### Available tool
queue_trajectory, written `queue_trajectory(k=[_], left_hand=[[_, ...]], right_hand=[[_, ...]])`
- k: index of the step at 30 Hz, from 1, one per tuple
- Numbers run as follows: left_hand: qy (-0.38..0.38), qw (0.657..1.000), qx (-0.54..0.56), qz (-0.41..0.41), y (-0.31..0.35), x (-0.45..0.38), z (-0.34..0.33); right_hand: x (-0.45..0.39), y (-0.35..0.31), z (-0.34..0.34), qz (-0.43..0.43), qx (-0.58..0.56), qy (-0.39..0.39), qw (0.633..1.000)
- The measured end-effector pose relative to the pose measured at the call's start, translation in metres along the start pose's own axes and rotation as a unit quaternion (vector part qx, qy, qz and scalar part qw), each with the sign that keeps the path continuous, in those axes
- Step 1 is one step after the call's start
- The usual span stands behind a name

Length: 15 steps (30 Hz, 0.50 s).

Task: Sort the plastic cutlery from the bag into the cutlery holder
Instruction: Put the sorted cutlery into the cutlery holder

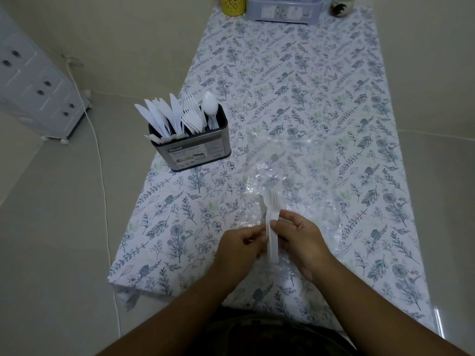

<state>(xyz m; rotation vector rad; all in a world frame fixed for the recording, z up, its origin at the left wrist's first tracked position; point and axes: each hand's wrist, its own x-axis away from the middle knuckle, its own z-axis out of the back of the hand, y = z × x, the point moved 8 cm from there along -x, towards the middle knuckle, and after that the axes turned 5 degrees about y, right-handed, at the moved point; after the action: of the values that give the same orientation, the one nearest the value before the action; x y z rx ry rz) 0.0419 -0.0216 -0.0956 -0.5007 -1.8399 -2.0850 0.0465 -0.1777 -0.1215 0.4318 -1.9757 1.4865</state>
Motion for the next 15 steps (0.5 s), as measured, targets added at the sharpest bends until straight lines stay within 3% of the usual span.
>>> queue_trajectory(k=[2,6,10,15], left_hand=[[0.000,0.994,-0.080,-0.068,0.010,-0.001,0.002],[0.022,0.949,-0.228,-0.218,0.040,0.004,0.003],[0.046,0.941,-0.231,-0.243,0.048,0.002,0.010],[0.040,0.966,-0.188,-0.171,0.039,-0.001,0.016]], right_hand=[[0.001,-0.003,-0.003,0.004,0.007,-0.004,1.000],[-0.001,-0.004,-0.010,0.005,0.001,-0.014,1.000],[-0.003,-0.003,-0.016,0.007,0.002,-0.018,1.000],[0.000,-0.007,-0.025,-0.001,-0.010,-0.023,1.000]])
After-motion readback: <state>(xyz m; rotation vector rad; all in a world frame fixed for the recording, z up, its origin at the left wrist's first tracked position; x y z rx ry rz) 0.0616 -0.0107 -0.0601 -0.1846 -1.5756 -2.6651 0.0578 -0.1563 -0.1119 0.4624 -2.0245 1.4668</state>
